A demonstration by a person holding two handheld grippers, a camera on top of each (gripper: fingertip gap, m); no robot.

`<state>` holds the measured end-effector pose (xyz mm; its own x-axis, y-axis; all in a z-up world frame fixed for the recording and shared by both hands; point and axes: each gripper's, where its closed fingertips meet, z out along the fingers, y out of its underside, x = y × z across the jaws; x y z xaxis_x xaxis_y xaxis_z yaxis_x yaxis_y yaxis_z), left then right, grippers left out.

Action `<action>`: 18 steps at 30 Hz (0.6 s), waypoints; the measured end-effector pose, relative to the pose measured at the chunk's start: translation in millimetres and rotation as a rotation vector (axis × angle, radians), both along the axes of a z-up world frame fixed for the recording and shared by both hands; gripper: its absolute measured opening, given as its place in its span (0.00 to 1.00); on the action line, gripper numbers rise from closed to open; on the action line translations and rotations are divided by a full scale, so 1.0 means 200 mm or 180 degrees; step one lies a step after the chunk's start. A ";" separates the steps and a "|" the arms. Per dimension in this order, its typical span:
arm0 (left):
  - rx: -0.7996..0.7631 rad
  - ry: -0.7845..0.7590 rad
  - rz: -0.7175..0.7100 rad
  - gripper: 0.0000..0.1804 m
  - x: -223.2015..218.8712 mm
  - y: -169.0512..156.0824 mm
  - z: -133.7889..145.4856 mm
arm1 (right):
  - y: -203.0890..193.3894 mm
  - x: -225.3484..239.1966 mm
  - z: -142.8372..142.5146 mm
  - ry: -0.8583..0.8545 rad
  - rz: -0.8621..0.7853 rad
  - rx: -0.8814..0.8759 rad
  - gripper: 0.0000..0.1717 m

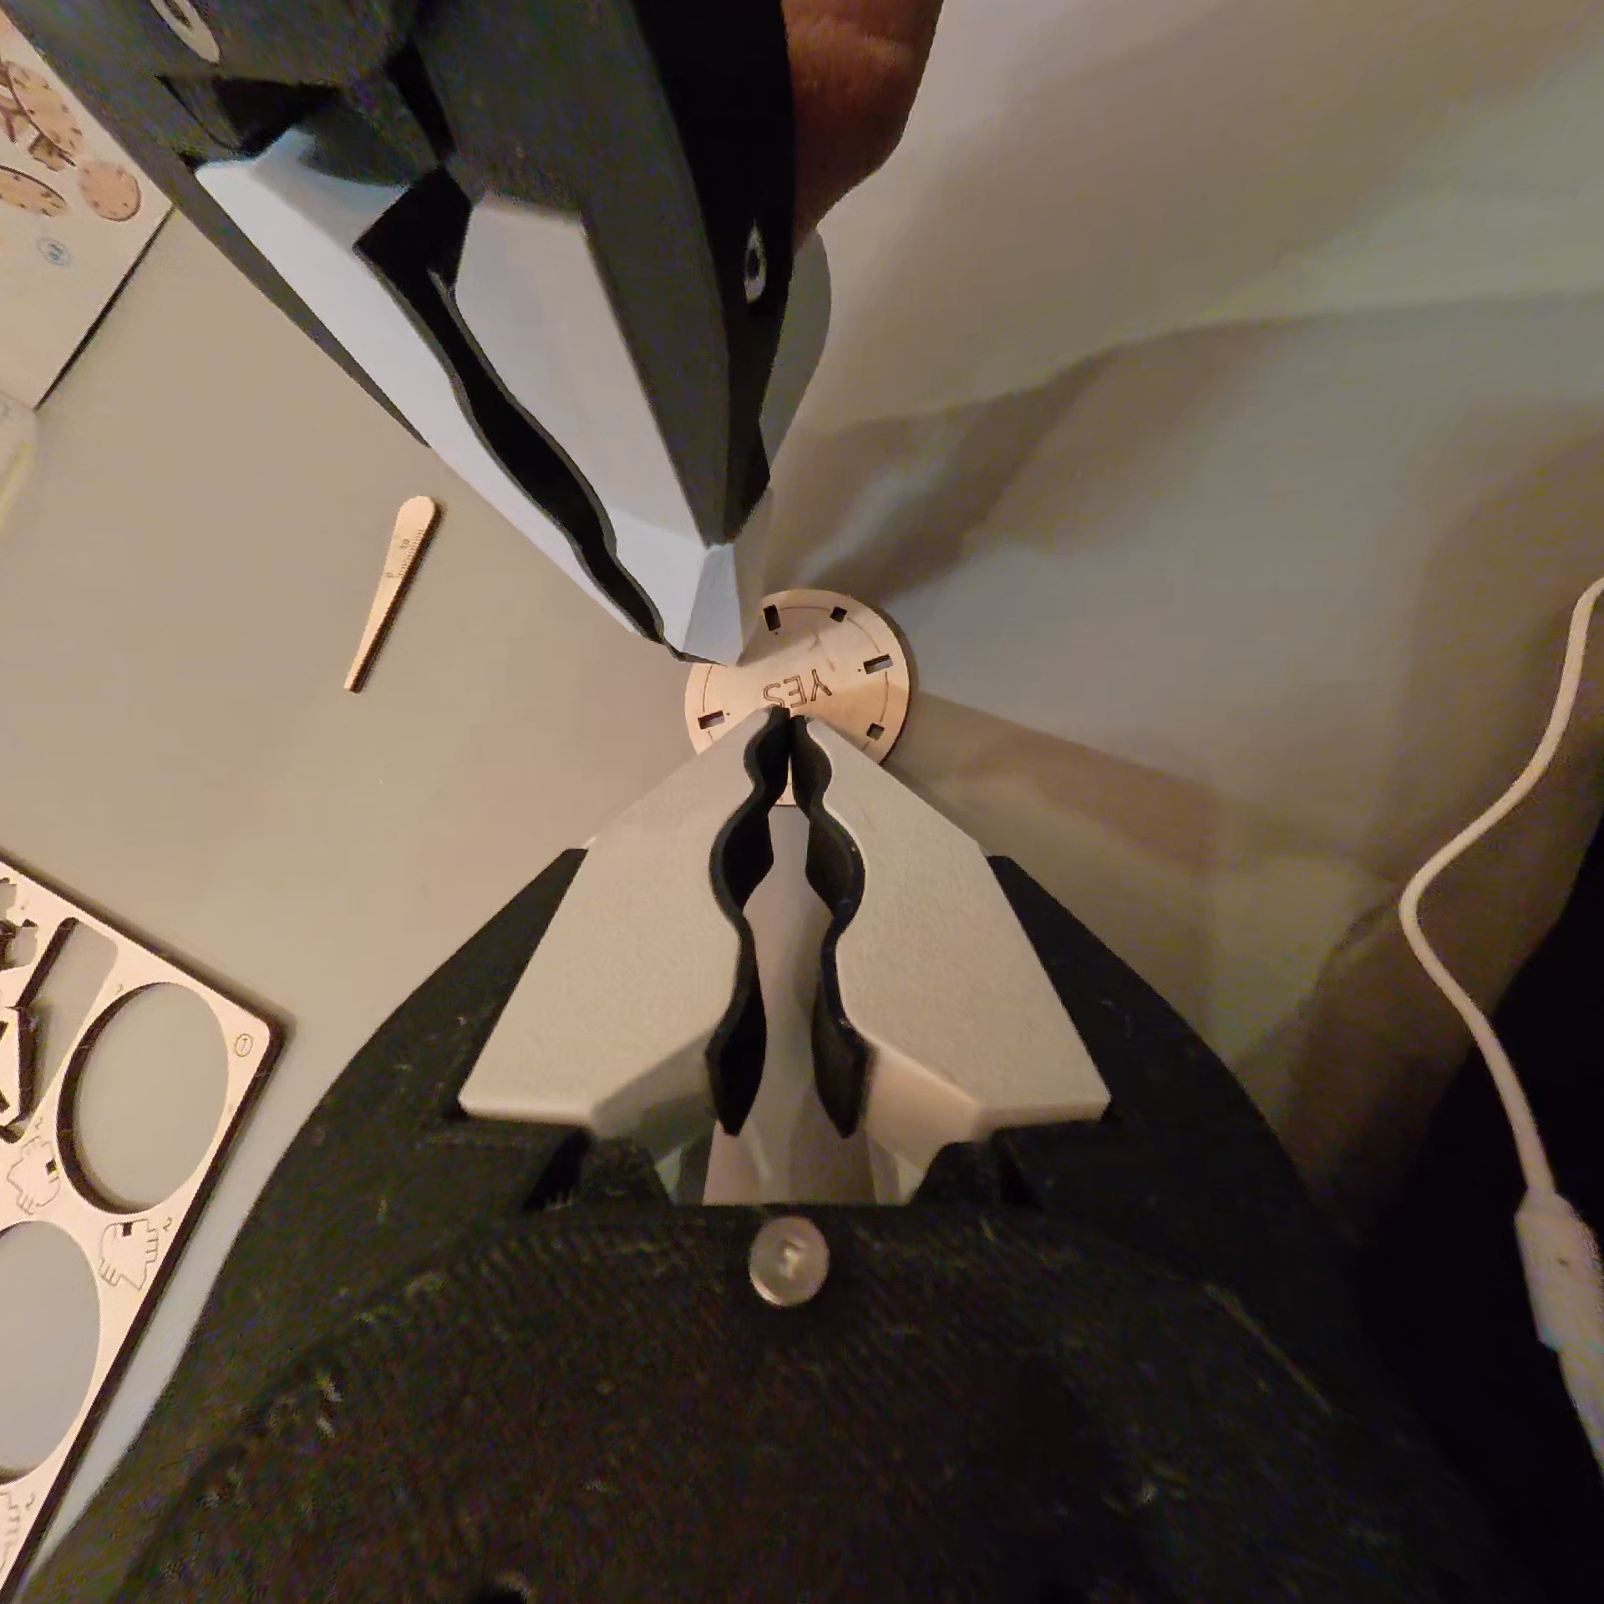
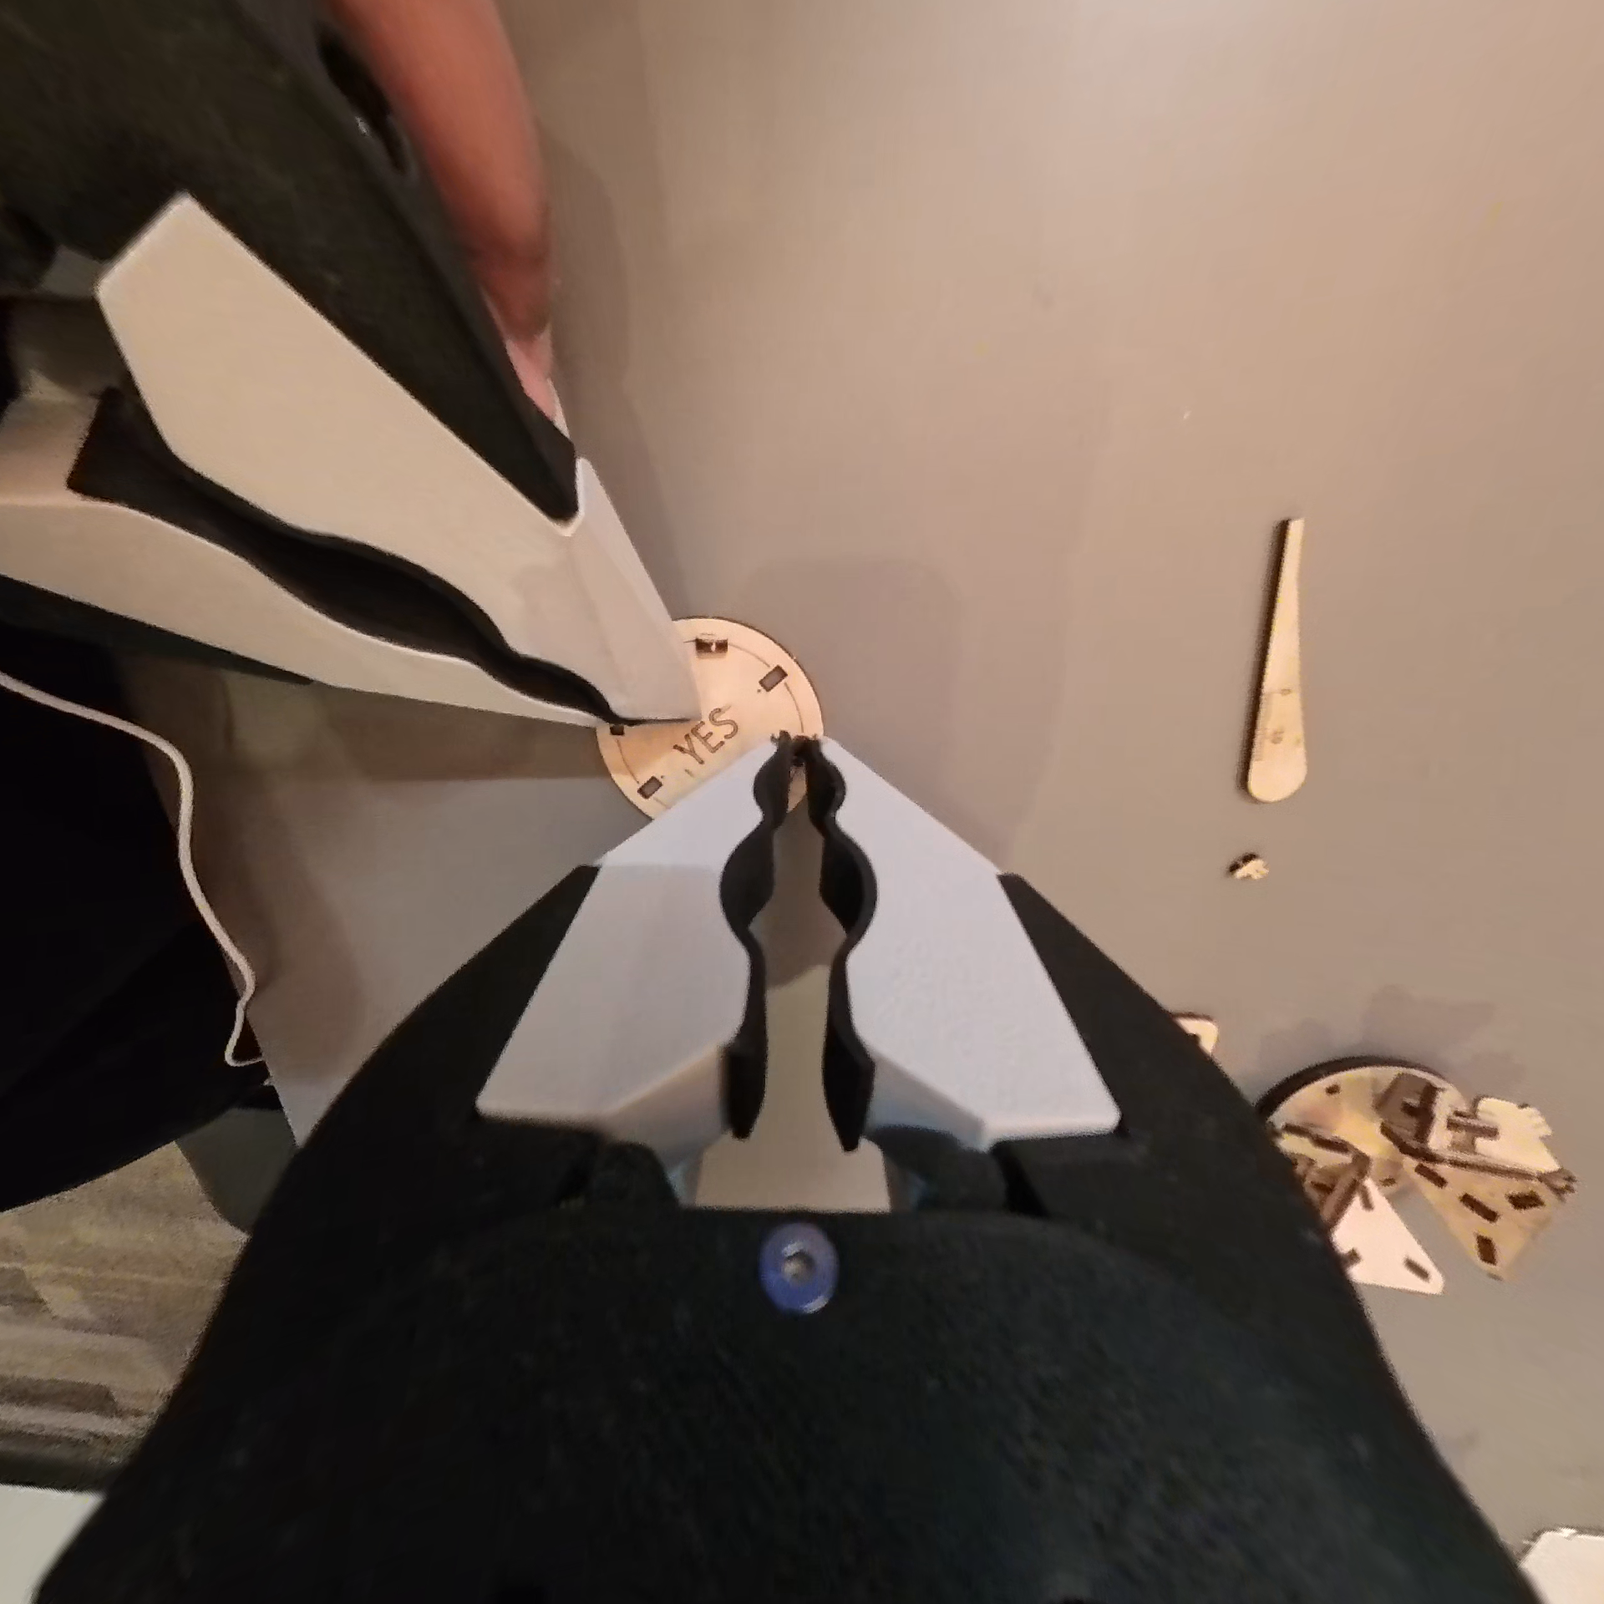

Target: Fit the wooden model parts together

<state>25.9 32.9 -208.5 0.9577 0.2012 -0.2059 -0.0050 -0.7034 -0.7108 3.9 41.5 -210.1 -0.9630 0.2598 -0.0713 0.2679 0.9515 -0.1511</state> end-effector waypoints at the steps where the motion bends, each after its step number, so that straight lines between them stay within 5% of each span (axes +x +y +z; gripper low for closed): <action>1: 0.0002 -0.0004 0.0000 0.00 0.00 0.00 0.00 | 0.00 0.00 0.00 -0.0020 0.0000 0.0007 0.00; 18: -0.0002 0.0009 -0.0001 0.00 0.00 0.00 0.00 | 0.00 0.01 0.00 -0.0982 -0.0137 0.0376 0.00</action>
